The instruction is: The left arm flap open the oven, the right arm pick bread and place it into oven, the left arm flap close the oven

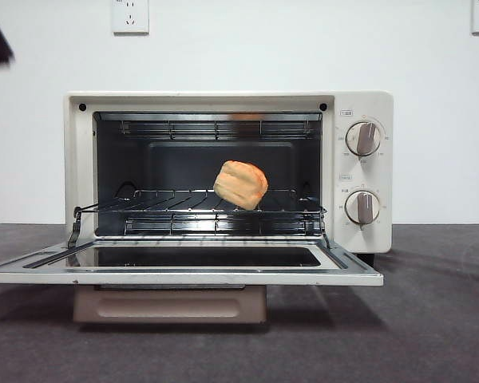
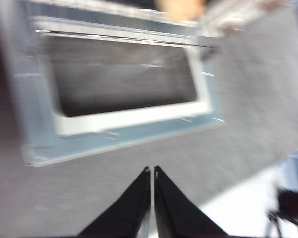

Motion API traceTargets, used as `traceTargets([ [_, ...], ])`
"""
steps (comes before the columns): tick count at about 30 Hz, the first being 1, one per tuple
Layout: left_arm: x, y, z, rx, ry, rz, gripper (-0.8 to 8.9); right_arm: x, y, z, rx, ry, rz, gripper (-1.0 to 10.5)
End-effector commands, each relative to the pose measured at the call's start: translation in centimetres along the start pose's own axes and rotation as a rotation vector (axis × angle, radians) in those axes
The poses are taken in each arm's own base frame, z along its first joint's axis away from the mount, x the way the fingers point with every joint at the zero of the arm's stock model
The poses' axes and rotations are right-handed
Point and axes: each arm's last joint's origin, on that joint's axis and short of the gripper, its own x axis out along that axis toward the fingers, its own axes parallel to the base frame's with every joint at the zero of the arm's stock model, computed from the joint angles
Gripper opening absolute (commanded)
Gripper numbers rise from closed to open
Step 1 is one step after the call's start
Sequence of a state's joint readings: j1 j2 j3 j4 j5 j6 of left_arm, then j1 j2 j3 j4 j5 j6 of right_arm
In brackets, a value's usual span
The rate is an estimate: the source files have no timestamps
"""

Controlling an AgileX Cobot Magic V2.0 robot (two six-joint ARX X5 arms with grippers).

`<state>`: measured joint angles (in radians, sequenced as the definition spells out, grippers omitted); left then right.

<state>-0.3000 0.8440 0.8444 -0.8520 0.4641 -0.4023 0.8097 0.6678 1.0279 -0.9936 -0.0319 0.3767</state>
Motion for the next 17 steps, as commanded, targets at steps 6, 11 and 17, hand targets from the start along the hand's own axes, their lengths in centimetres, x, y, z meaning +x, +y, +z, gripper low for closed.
traceTargets([
  [6,3.1,6.0,3.5,-0.132,0.097,0.164,0.14,-3.5,-0.4,-1.4,-0.051,-0.084,0.032,2.6],
  [11,4.4,9.0,4.0,-0.242,0.175,0.217,0.14,-4.0,-0.5,-1.7,-0.057,-0.103,0.039,2.6],
  [17,7.5,11.1,3.3,-0.29,0.334,0.222,0.15,-4.0,-0.5,-1.6,-0.088,-0.118,0.029,2.6],
])
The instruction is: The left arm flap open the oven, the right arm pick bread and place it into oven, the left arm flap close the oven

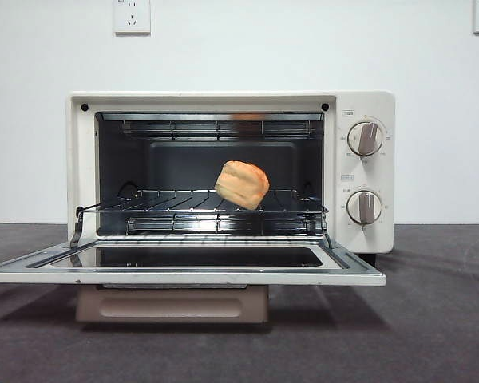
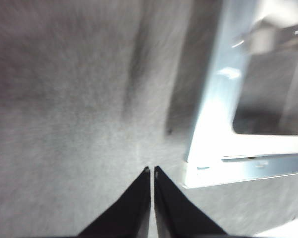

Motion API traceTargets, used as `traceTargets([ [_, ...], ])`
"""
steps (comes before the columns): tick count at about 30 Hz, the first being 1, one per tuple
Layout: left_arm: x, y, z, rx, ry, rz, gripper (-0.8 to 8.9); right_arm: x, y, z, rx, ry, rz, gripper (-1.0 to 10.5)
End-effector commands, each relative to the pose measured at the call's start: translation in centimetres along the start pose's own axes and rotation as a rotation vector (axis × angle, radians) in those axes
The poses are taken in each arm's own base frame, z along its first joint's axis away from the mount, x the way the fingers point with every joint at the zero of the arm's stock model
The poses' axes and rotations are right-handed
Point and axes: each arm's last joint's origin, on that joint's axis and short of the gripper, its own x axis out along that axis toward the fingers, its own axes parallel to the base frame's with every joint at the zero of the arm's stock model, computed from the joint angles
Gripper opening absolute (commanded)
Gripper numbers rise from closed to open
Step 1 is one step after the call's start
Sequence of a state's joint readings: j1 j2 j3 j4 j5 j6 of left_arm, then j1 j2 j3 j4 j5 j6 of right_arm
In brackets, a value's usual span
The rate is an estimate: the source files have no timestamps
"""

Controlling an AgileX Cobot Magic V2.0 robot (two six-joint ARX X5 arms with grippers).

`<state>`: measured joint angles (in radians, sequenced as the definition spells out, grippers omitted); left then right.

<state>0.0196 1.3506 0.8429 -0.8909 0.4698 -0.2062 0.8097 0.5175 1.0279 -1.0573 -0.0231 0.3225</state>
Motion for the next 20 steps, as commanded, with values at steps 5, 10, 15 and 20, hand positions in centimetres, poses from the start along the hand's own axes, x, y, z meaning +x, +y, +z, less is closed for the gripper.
traceTargets([
  [5,2.4,0.6,0.9,0.002,0.077,-0.017,0.15,-0.4,0.2,0.7,-0.047,-0.058,-0.019,2.6],
  [10,4.0,1.2,1.2,-0.03,0.14,-0.047,0.15,-0.4,0.2,0.8,-0.047,-0.071,-0.023,2.6],
  [15,4.9,1.0,1.5,-0.029,0.16,-0.103,0.15,-0.5,0.2,1.0,-0.047,-0.09,-0.017,2.6],
  [20,5.6,0.9,1.6,-0.018,0.173,-0.104,0.15,-0.5,0.3,1.1,-0.045,-0.106,-0.012,2.6],
])
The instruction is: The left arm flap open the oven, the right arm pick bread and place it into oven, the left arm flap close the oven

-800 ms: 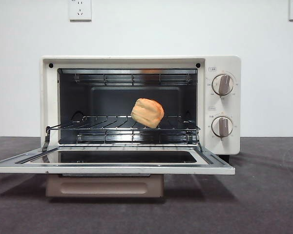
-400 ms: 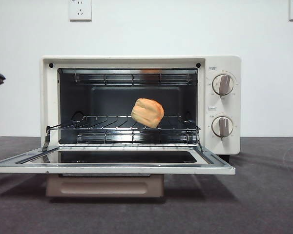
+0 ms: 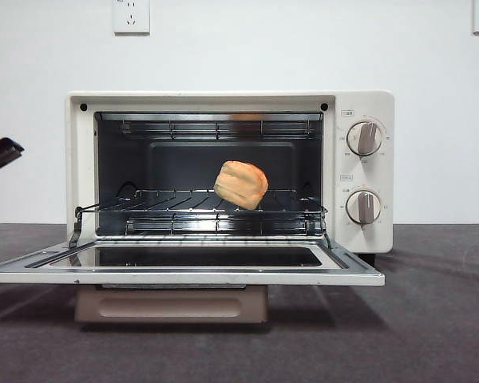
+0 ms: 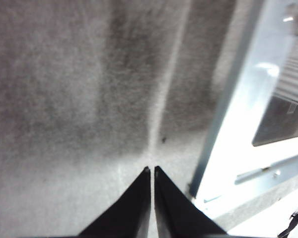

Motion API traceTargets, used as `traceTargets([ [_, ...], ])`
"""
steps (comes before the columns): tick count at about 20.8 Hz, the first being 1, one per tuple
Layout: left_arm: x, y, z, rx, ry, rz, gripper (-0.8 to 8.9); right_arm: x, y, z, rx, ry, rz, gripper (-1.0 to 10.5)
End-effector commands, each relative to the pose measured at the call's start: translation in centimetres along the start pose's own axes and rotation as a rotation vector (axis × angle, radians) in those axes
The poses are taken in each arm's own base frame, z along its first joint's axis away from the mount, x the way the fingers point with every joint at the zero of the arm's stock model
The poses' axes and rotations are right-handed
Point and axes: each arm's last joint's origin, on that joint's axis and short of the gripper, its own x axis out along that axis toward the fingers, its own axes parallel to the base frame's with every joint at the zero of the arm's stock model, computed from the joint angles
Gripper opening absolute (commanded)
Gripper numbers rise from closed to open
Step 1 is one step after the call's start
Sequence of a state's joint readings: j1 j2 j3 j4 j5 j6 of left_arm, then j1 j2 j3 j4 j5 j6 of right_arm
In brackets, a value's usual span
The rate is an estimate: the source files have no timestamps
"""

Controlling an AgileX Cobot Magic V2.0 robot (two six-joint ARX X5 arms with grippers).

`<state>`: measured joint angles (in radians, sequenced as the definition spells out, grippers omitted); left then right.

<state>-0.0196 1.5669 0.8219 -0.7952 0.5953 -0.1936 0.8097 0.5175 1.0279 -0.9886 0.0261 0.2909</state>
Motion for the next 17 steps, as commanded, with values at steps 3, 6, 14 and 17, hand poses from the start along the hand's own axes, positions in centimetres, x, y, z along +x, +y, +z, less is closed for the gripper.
traceTargets([
  [3,0.54,-0.24,0.22,0.017,0.019,-0.026,0.15,-0.42,0.18,0.49,-0.012,-0.027,0.014,2.6],
  [6,0.69,-0.5,0.1,0.03,0.033,-0.06,0.15,-0.41,0.19,0.52,-0.009,-0.03,0.015,2.6],
  [14,0.77,-0.78,-0.07,0.033,0.056,-0.111,0.15,-0.41,0.19,0.52,0.007,-0.03,0.015,2.6],
  [17,0.75,-0.93,-0.03,0.039,0.06,-0.16,0.15,-0.42,0.19,0.52,0.011,-0.03,0.016,2.6],
])
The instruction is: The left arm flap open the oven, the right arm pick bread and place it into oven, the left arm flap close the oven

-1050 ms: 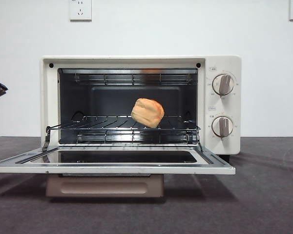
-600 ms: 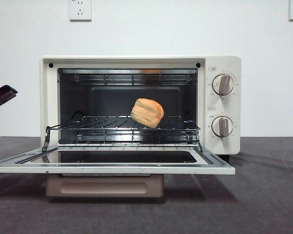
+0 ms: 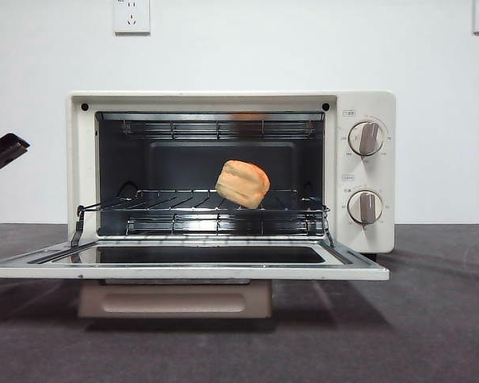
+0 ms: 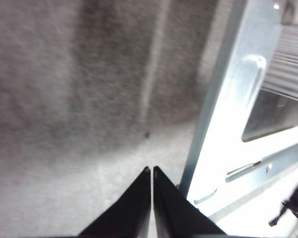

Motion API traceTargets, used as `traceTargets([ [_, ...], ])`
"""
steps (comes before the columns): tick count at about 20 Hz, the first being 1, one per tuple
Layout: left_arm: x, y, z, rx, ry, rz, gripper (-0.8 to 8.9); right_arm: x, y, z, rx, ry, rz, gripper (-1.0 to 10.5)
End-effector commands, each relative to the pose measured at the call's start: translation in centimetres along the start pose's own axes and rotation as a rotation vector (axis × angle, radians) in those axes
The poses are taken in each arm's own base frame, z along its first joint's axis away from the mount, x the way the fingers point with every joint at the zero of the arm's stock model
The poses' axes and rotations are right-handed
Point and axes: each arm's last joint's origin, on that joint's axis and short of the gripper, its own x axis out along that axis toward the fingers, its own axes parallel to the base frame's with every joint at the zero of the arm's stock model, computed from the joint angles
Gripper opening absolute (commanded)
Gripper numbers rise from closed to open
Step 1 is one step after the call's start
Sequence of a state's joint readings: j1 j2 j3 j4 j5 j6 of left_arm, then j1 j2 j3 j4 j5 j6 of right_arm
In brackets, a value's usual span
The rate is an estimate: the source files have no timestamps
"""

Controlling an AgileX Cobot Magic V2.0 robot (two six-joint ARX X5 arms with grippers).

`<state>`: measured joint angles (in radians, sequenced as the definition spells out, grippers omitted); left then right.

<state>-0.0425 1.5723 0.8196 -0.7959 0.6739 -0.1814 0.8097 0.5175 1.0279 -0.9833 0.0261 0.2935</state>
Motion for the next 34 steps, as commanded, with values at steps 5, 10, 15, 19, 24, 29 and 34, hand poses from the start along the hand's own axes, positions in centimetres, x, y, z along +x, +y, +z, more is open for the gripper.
traceTargets([
  [5,0.2,-0.6,0.2,0.028,0.015,-0.125,0.15,-0.4,0.2,0.5,0.011,-0.025,0.014,2.6],
  [10,-0.4,-1.2,0.3,0.064,-0.011,-0.198,0.15,-0.4,0.2,0.5,0.019,-0.025,0.015,2.6],
  [15,-1.5,-2.1,0.5,0.102,-0.06,-0.233,0.15,-0.4,0.2,0.5,0.037,-0.025,0.015,2.6],
  [19,-2.6,-3.1,1.1,0.126,-0.125,-0.251,0.15,-0.4,0.2,0.5,0.04,-0.025,0.016,2.6],
  [24,-4.2,-4.6,2.0,0.153,-0.237,-0.288,0.15,-0.4,0.2,0.5,0.044,-0.024,0.016,2.6],
  [29,-6.0,-6.3,2.9,0.205,-0.356,-0.335,0.15,-0.4,0.2,0.5,0.044,-0.025,0.015,2.6],
  [34,-7.4,-7.5,3.4,0.271,-0.444,-0.368,0.15,-0.4,0.2,0.5,0.044,-0.025,0.015,2.6],
])
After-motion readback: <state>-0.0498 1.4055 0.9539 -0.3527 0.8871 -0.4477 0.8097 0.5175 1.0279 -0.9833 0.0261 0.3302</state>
